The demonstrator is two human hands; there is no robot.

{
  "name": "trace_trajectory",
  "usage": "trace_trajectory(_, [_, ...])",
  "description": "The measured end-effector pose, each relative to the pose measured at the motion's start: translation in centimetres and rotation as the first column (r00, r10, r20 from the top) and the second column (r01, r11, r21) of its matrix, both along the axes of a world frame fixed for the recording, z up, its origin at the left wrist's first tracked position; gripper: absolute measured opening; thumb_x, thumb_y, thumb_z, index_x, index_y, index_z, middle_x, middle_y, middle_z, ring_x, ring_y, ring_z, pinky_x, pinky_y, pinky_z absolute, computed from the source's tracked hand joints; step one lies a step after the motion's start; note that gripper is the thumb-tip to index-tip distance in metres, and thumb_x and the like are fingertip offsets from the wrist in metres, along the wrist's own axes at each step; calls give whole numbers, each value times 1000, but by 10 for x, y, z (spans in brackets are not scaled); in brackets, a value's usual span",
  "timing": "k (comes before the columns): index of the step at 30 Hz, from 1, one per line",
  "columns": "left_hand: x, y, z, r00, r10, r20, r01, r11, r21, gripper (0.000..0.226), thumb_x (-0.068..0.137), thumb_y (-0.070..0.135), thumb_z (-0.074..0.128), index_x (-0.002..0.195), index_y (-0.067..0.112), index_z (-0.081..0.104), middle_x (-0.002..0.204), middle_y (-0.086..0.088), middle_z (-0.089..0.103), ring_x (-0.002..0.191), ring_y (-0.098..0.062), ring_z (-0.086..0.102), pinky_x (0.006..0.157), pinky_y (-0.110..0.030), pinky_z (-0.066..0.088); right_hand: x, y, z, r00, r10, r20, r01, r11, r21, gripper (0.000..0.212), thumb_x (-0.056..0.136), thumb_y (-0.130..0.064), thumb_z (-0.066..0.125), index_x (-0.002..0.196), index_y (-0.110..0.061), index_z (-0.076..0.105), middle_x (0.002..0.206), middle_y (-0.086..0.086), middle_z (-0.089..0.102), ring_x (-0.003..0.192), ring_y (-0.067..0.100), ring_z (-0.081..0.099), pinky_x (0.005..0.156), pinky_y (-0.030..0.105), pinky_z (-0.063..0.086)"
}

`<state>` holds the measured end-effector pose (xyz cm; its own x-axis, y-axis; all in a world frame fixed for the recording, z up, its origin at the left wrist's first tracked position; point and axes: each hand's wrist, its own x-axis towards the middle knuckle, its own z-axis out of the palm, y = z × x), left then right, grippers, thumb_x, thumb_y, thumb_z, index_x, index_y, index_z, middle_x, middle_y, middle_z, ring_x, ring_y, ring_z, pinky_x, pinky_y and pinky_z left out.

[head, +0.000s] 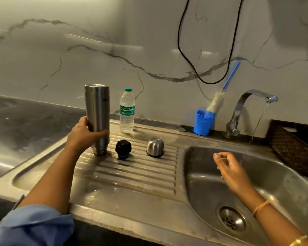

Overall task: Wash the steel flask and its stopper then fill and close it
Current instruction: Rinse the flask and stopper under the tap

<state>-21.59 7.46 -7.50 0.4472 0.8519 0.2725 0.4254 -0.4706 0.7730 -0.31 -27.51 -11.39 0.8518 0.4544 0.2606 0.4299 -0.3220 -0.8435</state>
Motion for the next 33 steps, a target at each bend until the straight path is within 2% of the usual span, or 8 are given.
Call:
trace_trajectory(5, [-3, 7, -3, 998, -55, -1, 55, 997, -46, 71, 76, 40, 75, 134, 23, 39, 125, -7, 57, 111, -31, 54, 96, -50, 46, 0, 1, -2, 1000, 8, 5, -8, 1000, -7, 22, 93, -40, 46, 103, -22, 53, 99, -2, 57, 91, 13, 56, 67, 27, 45])
trace_trajectory(9, [-3, 6, -5, 996, -80, 37, 82, 995, -57, 72, 78, 35, 73, 138, 24, 36, 126, -9, 56, 113, -32, 53, 97, -50, 44, -3, 0, 0, 1000, 14, 0, -14, 1000, 5, 22, 93, -39, 45, 104, -21, 53, 96, -3, 56, 86, 10, 54, 68, 27, 45])
trace_trajectory(18, [-2, 4, -11, 992, -104, 73, 109, 991, -72, 75, 81, 29, 71, 142, 23, 28, 133, -12, 51, 120, -33, 49, 100, -50, 39, -5, -3, 3, 1000, 15, -8, -15, 1000, 21, 21, 93, -40, 45, 103, -23, 53, 98, -6, 56, 90, 11, 54, 73, 31, 46])
trace_trajectory(24, [-2, 6, -15, 981, -126, 144, 142, 985, -103, 97, 78, 19, 75, 148, 27, 8, 150, -13, 32, 132, -37, 39, 108, -56, 32, -5, -7, 5, 1000, 16, -12, -16, 999, 45, 12, 93, -40, 45, 95, -30, 51, 98, -6, 56, 91, 10, 54, 71, 29, 45])
trace_trajectory(27, [0, 5, -16, 981, -125, 150, 142, 984, -112, 101, 78, 16, 75, 149, 27, 4, 149, -15, 34, 132, -38, 38, 108, -56, 31, -4, -9, 6, 1000, 18, -11, -18, 998, 54, 10, 93, -40, 45, 94, -32, 50, 98, -6, 56, 90, 10, 54, 71, 29, 45])
trace_trajectory(33, [3, 3, -21, 982, -94, 161, 114, 986, -119, 97, 77, 15, 76, 148, 26, 11, 144, -17, 40, 128, -37, 42, 105, -54, 35, -3, -12, 9, 1000, 15, -2, -15, 997, 73, 11, 94, -38, 45, 95, -29, 51, 97, -7, 56, 88, 8, 53, 70, 27, 45])
